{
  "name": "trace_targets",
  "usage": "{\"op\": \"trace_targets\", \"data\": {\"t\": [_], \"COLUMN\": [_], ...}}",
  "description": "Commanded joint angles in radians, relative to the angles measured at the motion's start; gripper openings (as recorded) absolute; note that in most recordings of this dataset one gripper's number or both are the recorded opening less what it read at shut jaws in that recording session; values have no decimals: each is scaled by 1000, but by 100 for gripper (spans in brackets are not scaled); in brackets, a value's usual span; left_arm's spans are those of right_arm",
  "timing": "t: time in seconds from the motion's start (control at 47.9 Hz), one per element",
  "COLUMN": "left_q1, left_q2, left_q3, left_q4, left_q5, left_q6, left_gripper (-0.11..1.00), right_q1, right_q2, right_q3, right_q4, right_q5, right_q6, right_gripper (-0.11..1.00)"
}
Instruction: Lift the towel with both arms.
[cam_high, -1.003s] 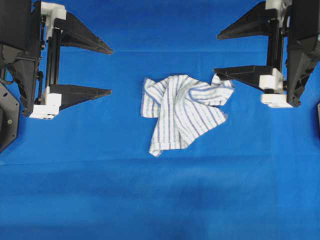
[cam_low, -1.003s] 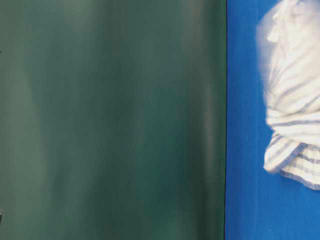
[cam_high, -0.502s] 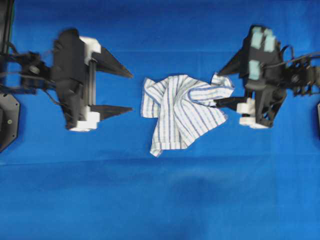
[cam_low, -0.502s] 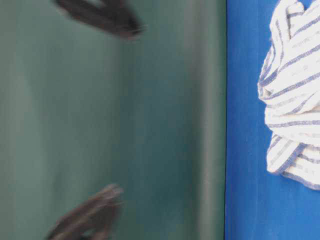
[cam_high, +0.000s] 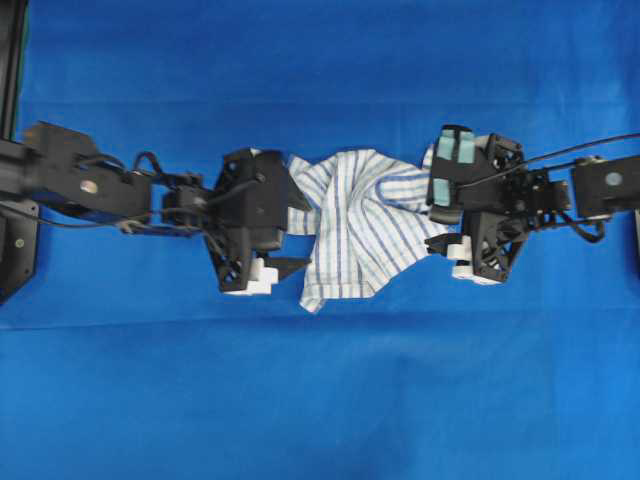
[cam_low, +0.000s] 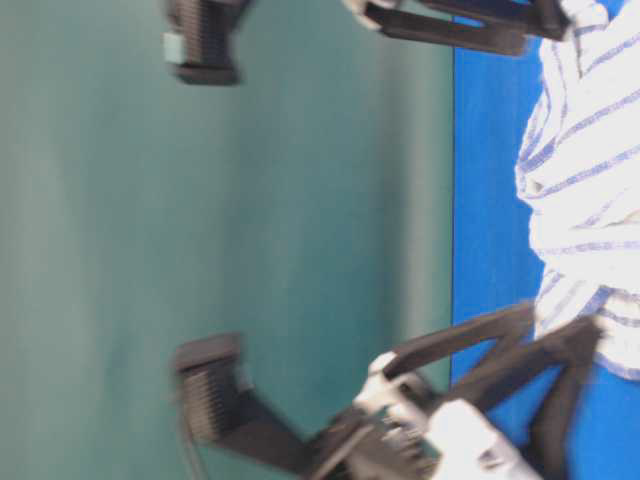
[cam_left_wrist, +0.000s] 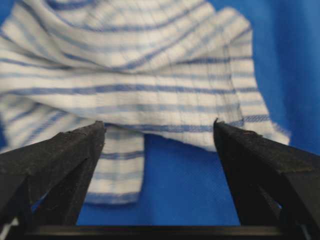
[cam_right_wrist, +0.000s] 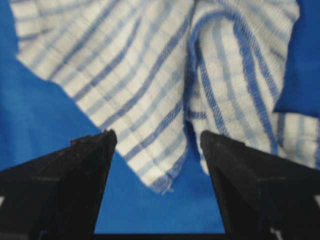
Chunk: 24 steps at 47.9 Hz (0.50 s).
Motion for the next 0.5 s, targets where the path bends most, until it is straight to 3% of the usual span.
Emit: {"op": "trace_targets", "data": {"t": [0.0, 0.355, 0.481], "left_q1": [-9, -12, -12], "left_q2": [43, 115, 120], "left_q3": [-34, -46, -54], "left_q4": [-3, -6, -14], "left_q5": [-29, -34, -34], "left_q6": [0, 0, 0], "left_gripper": [92, 90, 83], "right_q1": [-21, -38, -40], "right_q2": [43, 133, 133], "right_q3": [3, 6, 9], "right_q4": [-2, -2, -2], "right_q5": [-60, -152, -152], "right_q6": [2, 2, 0], "right_gripper": [68, 68, 64]}}
